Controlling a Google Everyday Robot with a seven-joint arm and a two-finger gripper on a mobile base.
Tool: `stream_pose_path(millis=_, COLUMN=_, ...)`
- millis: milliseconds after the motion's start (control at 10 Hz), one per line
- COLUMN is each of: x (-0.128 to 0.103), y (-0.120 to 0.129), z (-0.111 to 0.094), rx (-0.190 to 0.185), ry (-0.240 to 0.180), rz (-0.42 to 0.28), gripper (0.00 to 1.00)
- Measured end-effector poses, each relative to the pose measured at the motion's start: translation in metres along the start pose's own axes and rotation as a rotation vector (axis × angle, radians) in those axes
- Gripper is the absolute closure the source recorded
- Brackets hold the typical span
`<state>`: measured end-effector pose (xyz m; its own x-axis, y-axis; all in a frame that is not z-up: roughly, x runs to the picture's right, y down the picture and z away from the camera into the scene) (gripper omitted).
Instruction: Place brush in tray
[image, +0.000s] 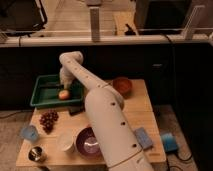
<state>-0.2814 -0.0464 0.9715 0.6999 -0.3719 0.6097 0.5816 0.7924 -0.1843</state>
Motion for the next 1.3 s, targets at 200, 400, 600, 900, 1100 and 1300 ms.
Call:
stream_pose_path(millis=200, x=0.002, y=0.001, z=-0.003, rx=0.013, ry=-0.012, rz=-0.001, gripper=0.2)
stream_pose_path(millis=400, x=0.005, y=0.002, z=-0.012, rx=0.032, ry=-0.015, rz=-0.009, gripper=0.2)
stream_pose_path(millis=600, x=0.003, y=0.0, z=-0.021, rx=0.054, ry=-0.033, rz=-0.028, gripper=0.2)
stream_pose_path(millis=900, x=0.004, y=-0.005, z=-0.05, rx=0.112, ry=-0.08, rz=-0.099, gripper=0.2)
stream_pose_path(millis=1100, x=0.005, y=-0.005, z=-0.053, rx=0.124, ry=-0.09, rz=-0.111, gripper=0.2)
stream_pose_path(millis=1300, x=0.003, y=-0.006, z=-0.052, rx=0.123, ry=-0.092, rz=-0.114, gripper=0.2)
